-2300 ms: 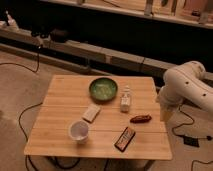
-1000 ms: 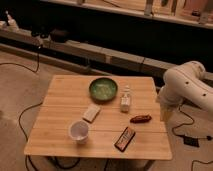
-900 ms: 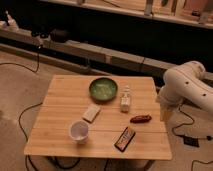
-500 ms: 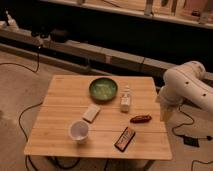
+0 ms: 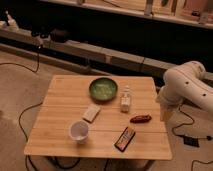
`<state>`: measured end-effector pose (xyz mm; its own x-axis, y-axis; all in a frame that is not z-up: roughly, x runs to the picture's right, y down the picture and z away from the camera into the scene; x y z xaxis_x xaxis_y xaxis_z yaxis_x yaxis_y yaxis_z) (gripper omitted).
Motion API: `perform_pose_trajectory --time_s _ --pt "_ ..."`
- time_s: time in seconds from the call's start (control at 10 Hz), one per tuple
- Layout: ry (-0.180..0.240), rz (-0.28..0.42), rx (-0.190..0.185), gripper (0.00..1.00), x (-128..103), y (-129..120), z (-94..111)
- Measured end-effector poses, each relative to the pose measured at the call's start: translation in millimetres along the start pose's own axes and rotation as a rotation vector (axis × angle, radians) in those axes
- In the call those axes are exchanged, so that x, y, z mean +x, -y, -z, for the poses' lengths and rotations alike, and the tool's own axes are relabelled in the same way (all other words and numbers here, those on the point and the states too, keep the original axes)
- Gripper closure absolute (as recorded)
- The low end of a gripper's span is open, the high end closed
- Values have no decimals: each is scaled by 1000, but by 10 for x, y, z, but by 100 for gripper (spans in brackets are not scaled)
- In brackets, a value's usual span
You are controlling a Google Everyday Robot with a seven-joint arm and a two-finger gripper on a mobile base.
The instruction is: Place the eraser on the white sponge
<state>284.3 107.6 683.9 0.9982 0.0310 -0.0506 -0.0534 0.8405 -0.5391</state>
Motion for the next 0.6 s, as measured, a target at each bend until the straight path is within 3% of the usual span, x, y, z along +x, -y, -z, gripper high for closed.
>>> perform_pose_trajectory --time_s 0.2,0.4,0.6 --pt "4 14 5 35 -22 5 -5" --pt "30 95 11 35 -158 -9 -36" --pt "116 284 6 35 -508 -132 -82"
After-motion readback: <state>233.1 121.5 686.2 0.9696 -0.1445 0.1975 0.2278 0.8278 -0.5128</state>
